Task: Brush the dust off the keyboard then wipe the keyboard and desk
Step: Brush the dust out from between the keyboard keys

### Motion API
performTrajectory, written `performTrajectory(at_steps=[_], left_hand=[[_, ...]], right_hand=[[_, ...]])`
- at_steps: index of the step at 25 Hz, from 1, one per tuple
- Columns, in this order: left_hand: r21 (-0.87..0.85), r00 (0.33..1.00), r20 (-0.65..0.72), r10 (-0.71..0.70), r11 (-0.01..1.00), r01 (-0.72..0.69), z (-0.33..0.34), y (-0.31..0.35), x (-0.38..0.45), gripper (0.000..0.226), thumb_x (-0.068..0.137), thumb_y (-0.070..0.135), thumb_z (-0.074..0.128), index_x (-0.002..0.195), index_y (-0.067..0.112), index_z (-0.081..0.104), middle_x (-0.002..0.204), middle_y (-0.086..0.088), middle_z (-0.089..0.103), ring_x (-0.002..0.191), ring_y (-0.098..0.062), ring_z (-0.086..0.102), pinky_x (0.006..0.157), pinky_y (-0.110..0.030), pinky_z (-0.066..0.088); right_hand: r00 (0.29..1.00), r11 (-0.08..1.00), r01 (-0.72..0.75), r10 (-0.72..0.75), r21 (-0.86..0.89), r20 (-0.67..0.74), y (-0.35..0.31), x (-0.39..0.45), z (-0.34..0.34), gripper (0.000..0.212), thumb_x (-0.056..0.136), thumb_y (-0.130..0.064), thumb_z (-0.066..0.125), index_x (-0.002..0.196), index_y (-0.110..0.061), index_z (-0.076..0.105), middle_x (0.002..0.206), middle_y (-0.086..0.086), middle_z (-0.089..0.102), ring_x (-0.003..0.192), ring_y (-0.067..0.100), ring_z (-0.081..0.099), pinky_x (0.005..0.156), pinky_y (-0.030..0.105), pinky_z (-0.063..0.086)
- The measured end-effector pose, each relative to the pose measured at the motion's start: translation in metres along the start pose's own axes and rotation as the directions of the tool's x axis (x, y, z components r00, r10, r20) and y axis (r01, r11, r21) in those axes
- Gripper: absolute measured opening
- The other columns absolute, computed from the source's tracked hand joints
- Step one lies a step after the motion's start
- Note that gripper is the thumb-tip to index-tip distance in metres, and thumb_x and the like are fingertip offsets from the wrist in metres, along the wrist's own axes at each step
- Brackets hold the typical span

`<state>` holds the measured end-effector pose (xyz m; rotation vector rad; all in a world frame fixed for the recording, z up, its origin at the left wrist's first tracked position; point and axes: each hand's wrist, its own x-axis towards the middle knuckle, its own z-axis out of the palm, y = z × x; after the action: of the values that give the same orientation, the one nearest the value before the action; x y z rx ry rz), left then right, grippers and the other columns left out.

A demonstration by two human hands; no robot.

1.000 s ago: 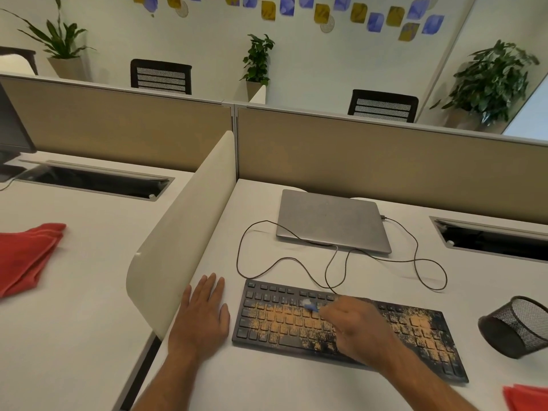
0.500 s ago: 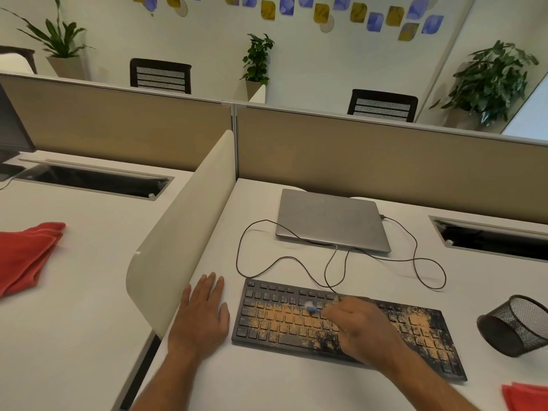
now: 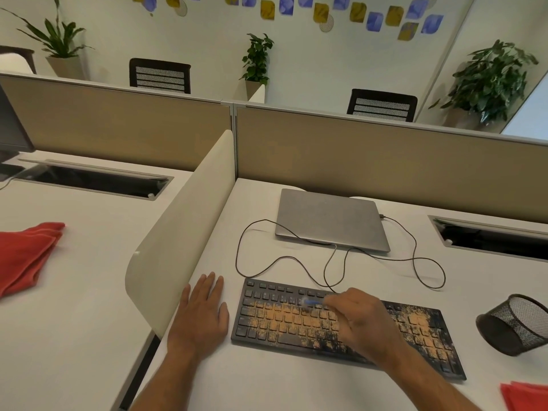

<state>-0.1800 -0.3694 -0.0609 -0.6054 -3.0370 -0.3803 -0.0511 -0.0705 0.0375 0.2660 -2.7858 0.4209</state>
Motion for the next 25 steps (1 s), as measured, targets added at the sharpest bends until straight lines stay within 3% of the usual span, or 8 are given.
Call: performTrajectory(at_steps=[3, 6, 10, 14, 19, 22, 25], left_hand=[[0.001, 1.0, 0.006, 0.0, 1.0, 0.0, -0.001, 0.001, 0.0, 0.082, 0.086, 0.05, -0.001, 0.16, 0.019, 0.015, 0.168, 0.0, 0.01, 0.154, -0.015, 0.002, 0.124, -0.038, -0.007], [-0.005, 1.0, -0.003, 0.0, 1.0, 0.0, -0.001, 0.001, 0.0, 0.081, 0.087, 0.049, 0.002, 0.159, 0.018, 0.019, 0.167, -0.001, 0.014, 0.154, -0.016, 0.006, 0.124, -0.039, -0.004], [-0.008, 1.0, 0.004, 0.002, 1.0, -0.002, -0.002, 0.001, -0.001, 0.082, 0.086, 0.049, 0.001, 0.16, 0.018, 0.017, 0.167, -0.001, 0.011, 0.154, -0.016, 0.003, 0.124, -0.038, -0.007], [0.0, 1.0, 0.008, 0.006, 1.0, -0.006, -0.003, 0.001, -0.001, 0.082, 0.085, 0.05, -0.001, 0.16, 0.018, 0.015, 0.167, -0.001, 0.01, 0.154, -0.015, 0.002, 0.123, -0.037, -0.008], [-0.005, 1.0, 0.006, 0.002, 1.0, -0.002, -0.002, 0.0, -0.001, 0.081, 0.086, 0.05, 0.001, 0.16, 0.019, 0.017, 0.167, -0.001, 0.012, 0.154, -0.015, 0.004, 0.123, -0.037, -0.006], [-0.003, 1.0, 0.003, 0.001, 1.0, -0.001, -0.001, 0.0, -0.001, 0.08, 0.087, 0.049, 0.003, 0.159, 0.018, 0.019, 0.167, -0.001, 0.014, 0.154, -0.015, 0.006, 0.124, -0.039, -0.003], [0.0, 1.0, 0.009, 0.0, 1.0, 0.0, -0.003, 0.0, -0.001, 0.082, 0.086, 0.05, 0.001, 0.16, 0.019, 0.017, 0.167, -0.001, 0.012, 0.154, -0.015, 0.004, 0.124, -0.038, -0.005]], right_hand=[[1.0, 0.997, 0.014, -0.014, 0.081, -0.007, -0.01, 0.012, 0.005, 0.032, 0.076, -0.006, 0.074, 0.104, -0.02, 0.07, 0.086, -0.009, 0.072, 0.077, 0.007, 0.063, 0.066, 0.022, 0.055], [0.995, 0.997, 0.046, -0.051, 0.065, 0.085, -0.022, 0.023, 0.02, 0.029, 0.08, -0.007, 0.069, 0.101, -0.026, 0.067, 0.08, -0.012, 0.069, 0.07, 0.006, 0.057, 0.061, 0.024, 0.052], [0.993, 1.0, 0.016, -0.013, -0.02, 0.118, -0.023, 0.025, 0.022, 0.035, 0.066, -0.001, 0.07, 0.092, -0.025, 0.067, 0.069, -0.012, 0.063, 0.061, 0.007, 0.048, 0.049, 0.021, 0.042], [0.994, 0.997, -0.002, 0.011, -0.081, 0.11, -0.017, 0.02, 0.008, 0.038, 0.056, -0.001, 0.076, 0.085, -0.025, 0.069, 0.065, -0.013, 0.063, 0.059, 0.005, 0.049, 0.051, 0.016, 0.031], [0.992, 0.995, -0.086, 0.09, -0.045, 0.09, -0.008, 0.021, -0.002, 0.028, 0.069, -0.005, 0.075, 0.086, -0.027, 0.068, 0.065, -0.012, 0.061, 0.059, 0.006, 0.048, 0.049, 0.02, 0.044], [0.997, 0.997, -0.059, 0.056, 0.045, 0.05, -0.012, 0.024, 0.001, 0.024, 0.08, -0.007, 0.07, 0.097, -0.024, 0.068, 0.07, -0.011, 0.064, 0.062, 0.008, 0.052, 0.053, 0.026, 0.05], [0.993, 0.998, -0.002, -0.006, 0.068, 0.115, -0.018, 0.029, 0.01, 0.028, 0.081, -0.005, 0.066, 0.102, -0.024, 0.069, 0.075, -0.011, 0.068, 0.067, 0.007, 0.054, 0.058, 0.024, 0.049]])
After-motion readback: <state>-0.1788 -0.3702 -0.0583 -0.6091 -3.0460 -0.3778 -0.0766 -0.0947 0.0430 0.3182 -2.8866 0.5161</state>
